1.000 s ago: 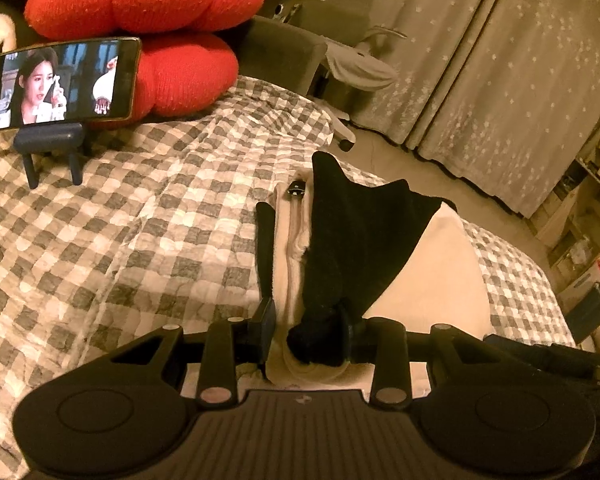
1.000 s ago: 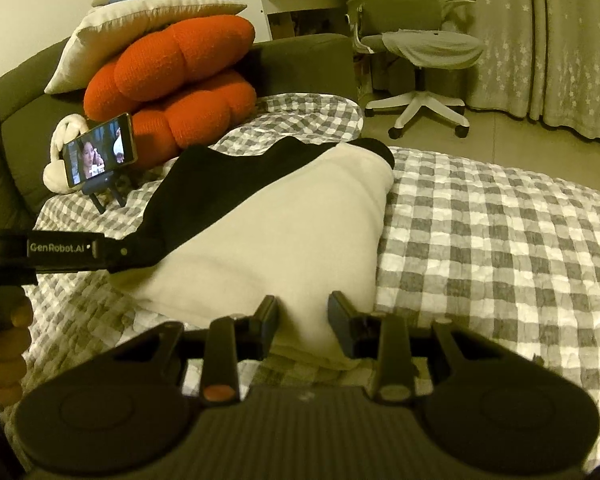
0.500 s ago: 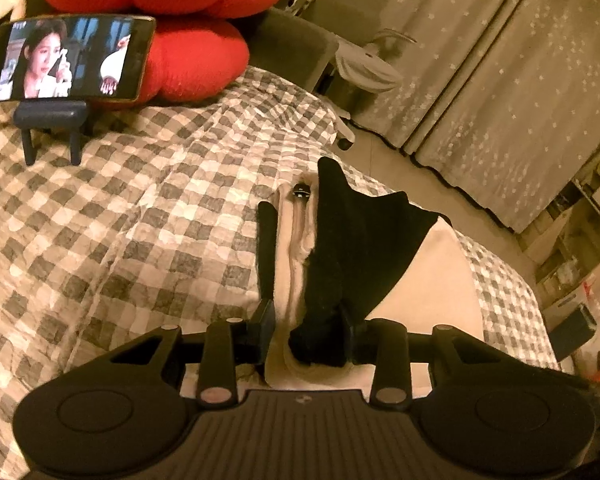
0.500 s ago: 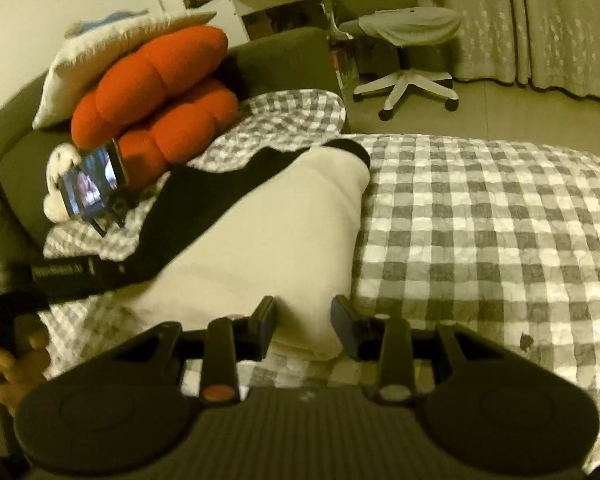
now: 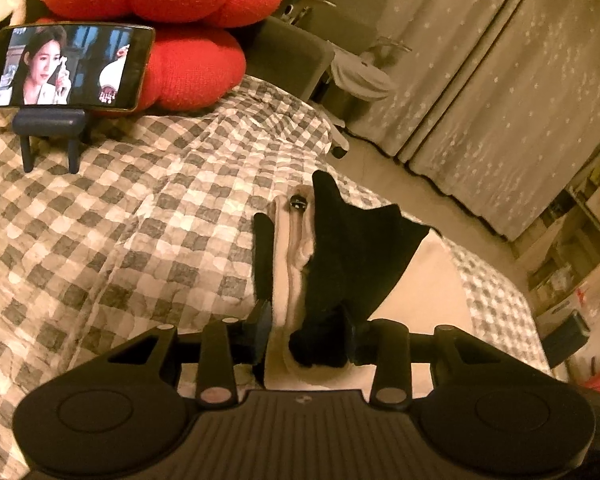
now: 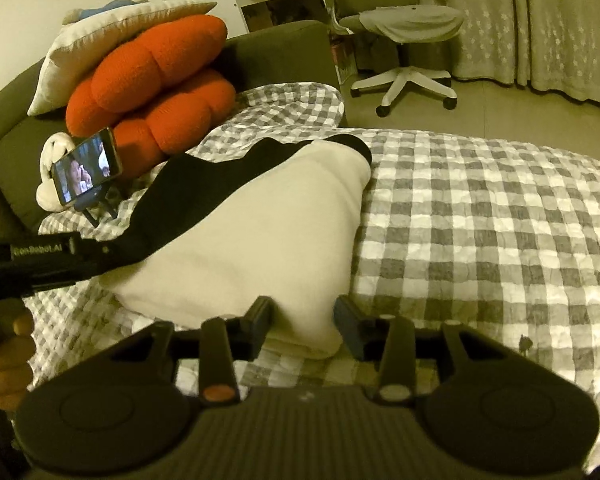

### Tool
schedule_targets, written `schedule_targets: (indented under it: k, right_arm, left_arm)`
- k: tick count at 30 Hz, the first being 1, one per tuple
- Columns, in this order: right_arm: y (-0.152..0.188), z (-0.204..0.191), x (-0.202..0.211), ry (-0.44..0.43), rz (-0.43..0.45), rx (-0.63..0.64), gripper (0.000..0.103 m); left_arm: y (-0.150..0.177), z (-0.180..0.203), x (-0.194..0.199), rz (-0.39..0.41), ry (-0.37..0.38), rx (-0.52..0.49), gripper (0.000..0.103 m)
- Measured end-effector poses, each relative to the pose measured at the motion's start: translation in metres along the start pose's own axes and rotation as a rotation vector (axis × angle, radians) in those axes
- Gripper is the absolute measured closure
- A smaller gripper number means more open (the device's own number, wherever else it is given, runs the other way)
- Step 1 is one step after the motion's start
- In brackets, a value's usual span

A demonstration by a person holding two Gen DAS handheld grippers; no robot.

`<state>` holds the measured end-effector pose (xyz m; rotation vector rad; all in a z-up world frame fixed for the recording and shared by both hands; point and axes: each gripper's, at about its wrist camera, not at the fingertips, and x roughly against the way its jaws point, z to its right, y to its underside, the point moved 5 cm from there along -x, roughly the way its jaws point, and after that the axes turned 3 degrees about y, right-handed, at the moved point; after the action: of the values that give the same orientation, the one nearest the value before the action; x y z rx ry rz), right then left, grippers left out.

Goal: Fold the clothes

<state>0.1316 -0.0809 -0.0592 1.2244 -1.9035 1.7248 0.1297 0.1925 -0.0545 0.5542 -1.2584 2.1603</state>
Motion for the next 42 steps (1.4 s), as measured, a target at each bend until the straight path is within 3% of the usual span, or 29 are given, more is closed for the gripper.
schedule_targets:
  k: [7,9,11,14,26,31,35,37,42]
  right_arm:
    - [-0.007,0.009,0.006,-0.034,0.021,-0.076,0.065]
    - [-0.004,0.010,0.000,-0.016,-0.002,-0.080,0.057]
    - [-0.002,0.009,-0.002,-0.022,-0.014,-0.079,0.055]
    - [0.000,0.011,-0.008,-0.046,-0.031,-0.112,0.055]
    - [0.003,0.031,-0.017,-0.153,-0.063,-0.305,0.050]
    - [0.005,0.028,-0.025,-0.122,-0.059,-0.286,0.038]
    - [0.006,0.027,-0.029,-0.154,-0.040,-0.341,0.039]
    - [0.006,0.025,-0.030,-0.167,-0.031,-0.353,0.048]
    - [0.004,0.019,-0.025,-0.139,0.001,-0.320,0.059]
  left_arm:
    - [-0.002,0.002,0.003,0.022,-0.007,-0.020,0.065]
    - [-0.003,0.003,0.004,0.029,-0.009,-0.025,0.065]
    - [-0.002,0.003,0.003,0.029,-0.021,-0.042,0.064]
    - [-0.001,0.003,0.001,0.024,-0.044,-0.059,0.058]
    - [0.000,-0.002,0.001,0.007,-0.055,-0.030,0.058]
    - [0.000,-0.003,0.001,0.005,-0.060,-0.026,0.058]
    - [0.000,-0.003,0.002,0.004,-0.058,-0.019,0.058]
    - [0.000,-0.004,0.002,0.003,-0.055,-0.013,0.058]
    - [-0.001,-0.004,0.003,0.003,-0.052,-0.013,0.058]
